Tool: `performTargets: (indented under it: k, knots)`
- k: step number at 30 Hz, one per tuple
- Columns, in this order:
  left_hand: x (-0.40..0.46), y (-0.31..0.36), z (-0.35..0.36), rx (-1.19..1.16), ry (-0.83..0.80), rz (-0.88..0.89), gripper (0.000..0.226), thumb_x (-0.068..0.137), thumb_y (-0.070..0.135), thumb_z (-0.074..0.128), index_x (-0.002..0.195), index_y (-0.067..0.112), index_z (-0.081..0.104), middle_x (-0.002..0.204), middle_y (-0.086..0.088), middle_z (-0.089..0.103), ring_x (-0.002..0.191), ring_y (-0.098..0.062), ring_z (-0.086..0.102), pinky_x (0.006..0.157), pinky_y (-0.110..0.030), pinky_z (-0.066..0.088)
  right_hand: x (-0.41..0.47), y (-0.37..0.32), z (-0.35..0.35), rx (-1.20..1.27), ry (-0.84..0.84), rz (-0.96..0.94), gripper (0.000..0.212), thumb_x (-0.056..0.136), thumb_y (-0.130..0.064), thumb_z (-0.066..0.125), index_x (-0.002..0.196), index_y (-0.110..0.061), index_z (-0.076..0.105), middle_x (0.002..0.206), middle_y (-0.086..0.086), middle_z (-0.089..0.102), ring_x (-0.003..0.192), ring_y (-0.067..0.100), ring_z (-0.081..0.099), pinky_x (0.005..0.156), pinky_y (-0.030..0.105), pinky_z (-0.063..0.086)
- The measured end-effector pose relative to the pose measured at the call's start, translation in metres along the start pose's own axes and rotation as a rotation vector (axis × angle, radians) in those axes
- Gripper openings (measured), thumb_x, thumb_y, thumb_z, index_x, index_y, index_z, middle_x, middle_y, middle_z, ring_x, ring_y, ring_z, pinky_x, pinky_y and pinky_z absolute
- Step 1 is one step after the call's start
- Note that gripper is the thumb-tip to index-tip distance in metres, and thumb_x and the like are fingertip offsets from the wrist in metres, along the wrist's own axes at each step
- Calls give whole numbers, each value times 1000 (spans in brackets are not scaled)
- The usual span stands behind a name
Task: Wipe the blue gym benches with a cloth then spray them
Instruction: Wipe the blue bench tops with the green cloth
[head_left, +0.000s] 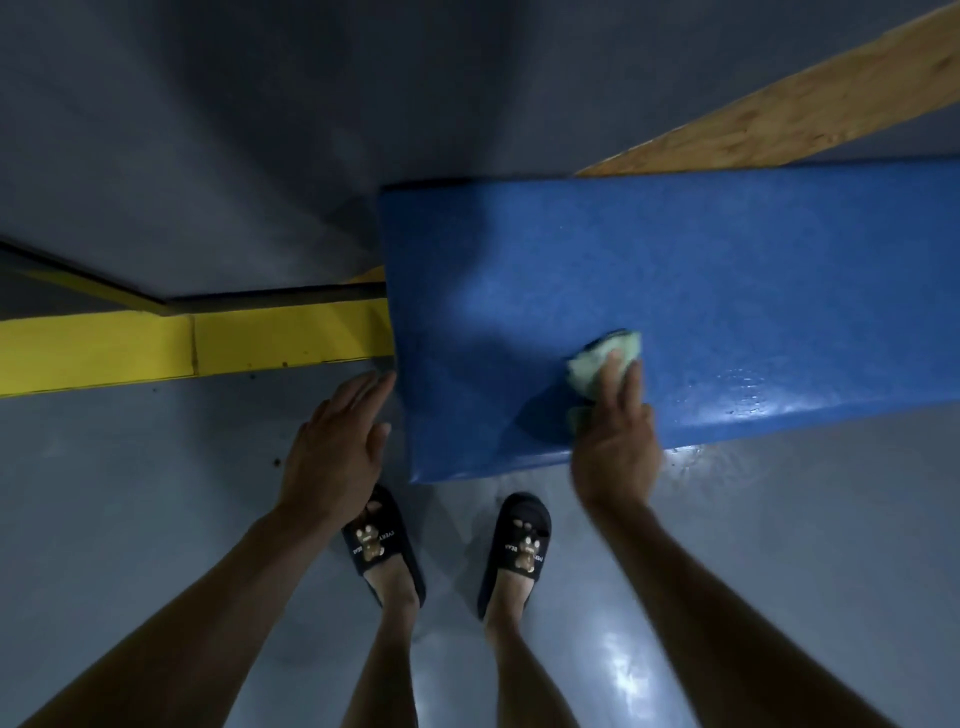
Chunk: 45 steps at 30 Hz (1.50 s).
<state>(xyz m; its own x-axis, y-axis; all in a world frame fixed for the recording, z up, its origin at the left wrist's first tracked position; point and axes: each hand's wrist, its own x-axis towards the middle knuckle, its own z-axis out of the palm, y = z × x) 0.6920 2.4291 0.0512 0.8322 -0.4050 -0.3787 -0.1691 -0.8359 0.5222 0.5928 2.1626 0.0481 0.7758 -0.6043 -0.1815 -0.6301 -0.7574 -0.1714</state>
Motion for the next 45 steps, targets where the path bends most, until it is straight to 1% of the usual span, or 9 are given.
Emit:
performTargets:
  k: [4, 7, 9, 13, 15, 23, 30, 38, 45]
  knots:
    - [19, 1, -11, 3, -52, 50, 61, 102, 20, 52, 157, 28, 28, 165, 6, 26, 146, -26, 34, 110, -49, 40, -41, -62, 17, -33, -127, -527, 83, 83, -23, 68, 156, -15, 32, 161, 14, 33, 102, 28, 60, 79, 40, 55]
    - [33, 2, -18, 2, -71, 63, 64, 102, 24, 53, 158, 33, 23, 166, 9, 18, 147, -25, 30, 109, -50, 40, 7, -45, 1, -202, -79, -918, 65, 87, -22, 52, 152, -22, 42, 154, 7, 46, 90, 29, 59, 70, 37, 52]
    - [43, 3, -21, -3, -67, 78, 67, 101, 24, 56, 158, 32, 23, 166, 9, 18, 145, -26, 31, 108, -48, 41, 52, -20, -10, -307, -76, -798, 68, 88, -21, 50, 155, -25, 35, 151, 6, 49, 96, 33, 59, 75, 38, 50]
    - [64, 8, -24, 41, -67, 97, 72, 98, 22, 61, 159, 29, 22, 167, 6, 16, 142, -29, 30, 109, -46, 40, 94, -11, -21, -193, -88, -75, 77, 95, -21, 50, 160, -30, 11, 167, 0, 17, 115, 39, 50, 87, 41, 49]
    - [75, 10, -26, 64, -55, 113, 74, 98, 22, 61, 160, 27, 21, 168, 5, 14, 144, -30, 27, 111, -48, 38, 84, -42, -10, -89, -75, 87, 77, 95, -24, 54, 160, -29, 13, 168, 2, 14, 116, 39, 49, 91, 40, 47]
    - [93, 15, -28, 126, -55, 81, 74, 99, 31, 59, 160, 33, 18, 168, 9, 10, 141, -29, 32, 105, -46, 37, 91, -59, 3, -224, -67, -793, 65, 91, -29, 39, 156, -27, 33, 160, 5, 36, 99, 33, 59, 79, 40, 52]
    - [98, 17, -29, 124, -69, 77, 72, 98, 31, 59, 159, 32, 20, 168, 8, 10, 137, -28, 38, 105, -44, 37, 163, -71, -7, -52, 4, 178, 77, 95, -25, 54, 160, -31, 14, 167, 0, 17, 119, 40, 47, 97, 41, 43]
    - [101, 21, -33, 143, -63, 77, 72, 95, 31, 65, 157, 32, 27, 166, 4, 19, 131, -30, 46, 100, -46, 42, 158, -131, -9, -121, -125, -792, 75, 87, -33, 69, 154, -27, 37, 159, 6, 38, 118, 40, 55, 82, 49, 53]
    - [98, 24, -28, 122, -23, 67, 76, 94, 28, 66, 157, 31, 24, 167, 4, 16, 128, -28, 51, 101, -44, 42, 216, -79, -39, -242, -77, -430, 62, 86, -26, 70, 143, -26, 46, 152, -1, 40, 111, 38, 53, 85, 44, 53]
